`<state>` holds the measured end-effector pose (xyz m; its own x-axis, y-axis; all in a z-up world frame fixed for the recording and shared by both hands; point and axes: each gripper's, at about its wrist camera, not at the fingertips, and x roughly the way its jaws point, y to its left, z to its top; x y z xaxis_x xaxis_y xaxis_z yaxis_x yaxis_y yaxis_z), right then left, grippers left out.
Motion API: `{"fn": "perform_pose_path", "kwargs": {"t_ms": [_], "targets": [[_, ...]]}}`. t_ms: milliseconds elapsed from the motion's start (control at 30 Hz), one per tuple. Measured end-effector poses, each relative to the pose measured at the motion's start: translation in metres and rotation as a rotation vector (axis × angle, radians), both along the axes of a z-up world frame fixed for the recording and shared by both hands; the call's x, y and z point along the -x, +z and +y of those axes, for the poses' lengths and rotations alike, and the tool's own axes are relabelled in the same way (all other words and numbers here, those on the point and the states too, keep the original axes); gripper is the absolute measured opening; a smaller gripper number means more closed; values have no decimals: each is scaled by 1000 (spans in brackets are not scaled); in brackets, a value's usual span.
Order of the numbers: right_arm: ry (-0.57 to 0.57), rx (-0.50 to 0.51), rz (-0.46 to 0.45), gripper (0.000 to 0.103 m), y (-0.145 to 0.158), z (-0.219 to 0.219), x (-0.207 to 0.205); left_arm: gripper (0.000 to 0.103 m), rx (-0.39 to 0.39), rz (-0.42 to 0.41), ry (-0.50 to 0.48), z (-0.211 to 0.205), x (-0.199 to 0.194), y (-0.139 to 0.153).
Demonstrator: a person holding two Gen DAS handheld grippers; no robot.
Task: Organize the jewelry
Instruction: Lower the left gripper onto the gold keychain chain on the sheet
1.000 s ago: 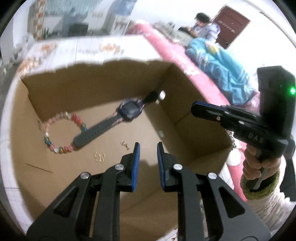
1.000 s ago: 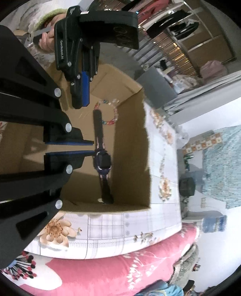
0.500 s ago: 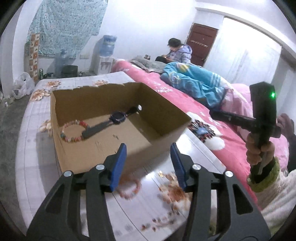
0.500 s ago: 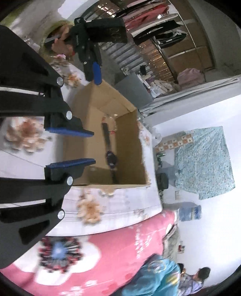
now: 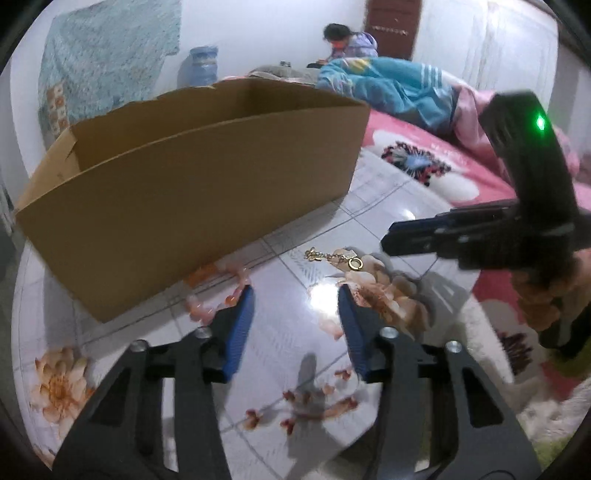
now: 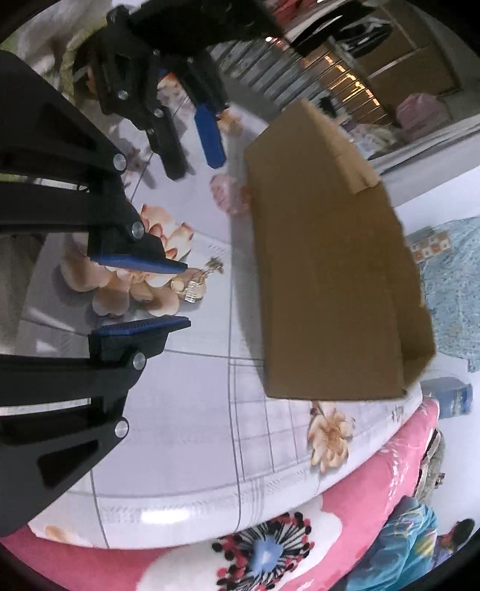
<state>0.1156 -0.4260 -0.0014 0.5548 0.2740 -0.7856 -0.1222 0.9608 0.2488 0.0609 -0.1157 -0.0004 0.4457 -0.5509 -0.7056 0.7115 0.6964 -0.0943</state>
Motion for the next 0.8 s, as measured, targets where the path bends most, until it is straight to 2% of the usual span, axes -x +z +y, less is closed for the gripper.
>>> {"fn": "perform_pose_path", "kwargs": {"t_ms": [133,367,667,800], "targets": [[-7,8,3,24,-6,4,-3,30,-47,-46,-48,-20,-6,-6],[-2,-29,3,24,-15,1,-5,29,-123,-33,-125,-50,-21,-21],[4,-64,-8,24,-18,-7,-7,28,-137,-17,-152,-63,-34,-26],[1,-77,-12,24,-19,-6,-7,20,-139,-14,-171,-64,-34,-25]]}}
